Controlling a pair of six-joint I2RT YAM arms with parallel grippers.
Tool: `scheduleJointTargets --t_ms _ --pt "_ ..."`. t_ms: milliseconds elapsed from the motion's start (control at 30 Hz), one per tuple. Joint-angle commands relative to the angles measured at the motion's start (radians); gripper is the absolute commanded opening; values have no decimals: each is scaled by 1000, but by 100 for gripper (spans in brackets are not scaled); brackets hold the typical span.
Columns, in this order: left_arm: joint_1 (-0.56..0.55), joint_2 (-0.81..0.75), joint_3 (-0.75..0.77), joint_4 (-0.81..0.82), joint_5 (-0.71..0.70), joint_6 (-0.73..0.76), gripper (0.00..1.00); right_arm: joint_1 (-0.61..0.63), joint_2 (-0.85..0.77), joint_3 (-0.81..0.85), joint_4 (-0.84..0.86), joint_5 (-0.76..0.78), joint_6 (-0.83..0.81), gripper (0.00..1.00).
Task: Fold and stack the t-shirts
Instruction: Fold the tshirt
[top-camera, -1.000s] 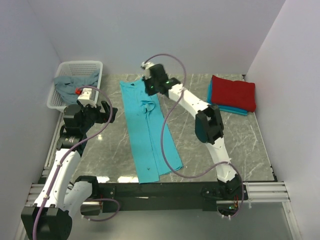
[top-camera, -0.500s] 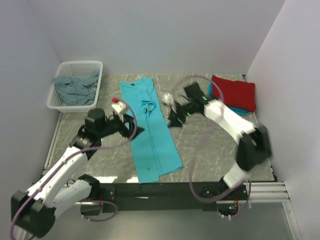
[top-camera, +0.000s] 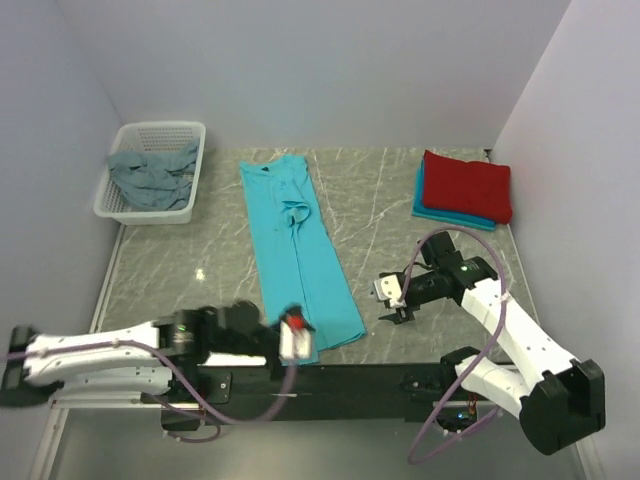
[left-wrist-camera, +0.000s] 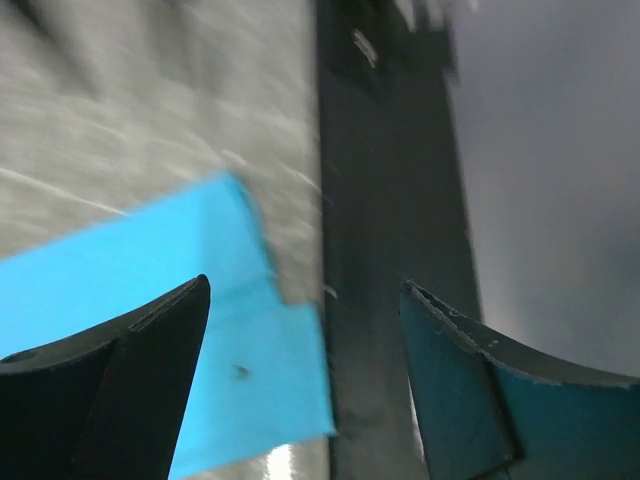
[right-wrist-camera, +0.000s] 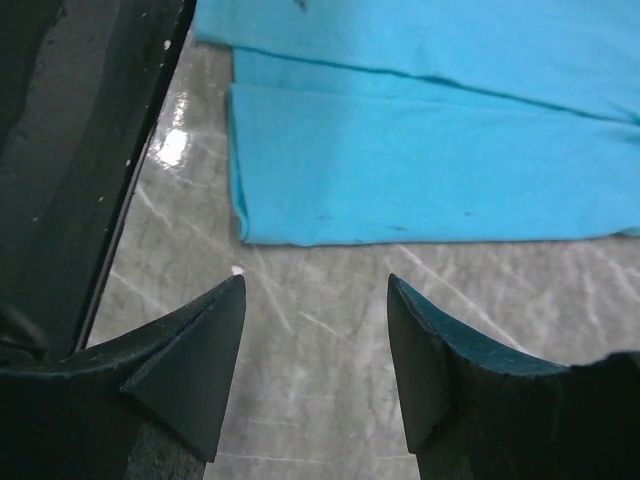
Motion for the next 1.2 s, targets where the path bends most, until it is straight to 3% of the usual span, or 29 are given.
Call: scheduleJointTargets --t_ms 0,33,100,133,200,367,500,533,633,767,900,1167 --pt "-226 167 42 -141 -331 71 81 -18 -35 11 14 -44 -33 65" --pt "-324 209 57 -153 -396 58 76 -18 -33 10 5 -50 -42 65" --pt "-401 322 120 -202 -590 -14 62 -17 -22 19 -32 -59 -74 65" --pt "-457 358 153 -228 -643 -114 61 -17 -21 19 -44 -55 -85 65" --pt "-477 455 288 -323 -730 -228 52 -18 -24 7 -49 -47 -117 65" --pt "-494 674 613 -599 -698 -587 59 3 -29 -32 -43 -35 -176 67" --pt "-482 732 551 -615 -575 -791 66 98 -25 -50 21 31 -126 67" --pt "-471 725 477 -636 -592 -901 67 118 -29 -58 41 63 -112 67" --pt "-399 619 320 -627 -593 -1049 66 176 -42 -90 124 100 -64 67" --pt "-278 487 194 -503 -552 -1097 67 204 -1 -76 146 126 -47 66" --pt "-216 566 192 -472 -546 -1057 66 230 20 -84 164 142 -35 65" --pt "-209 708 223 -457 -560 -974 61 235 28 -87 169 143 -18 65"
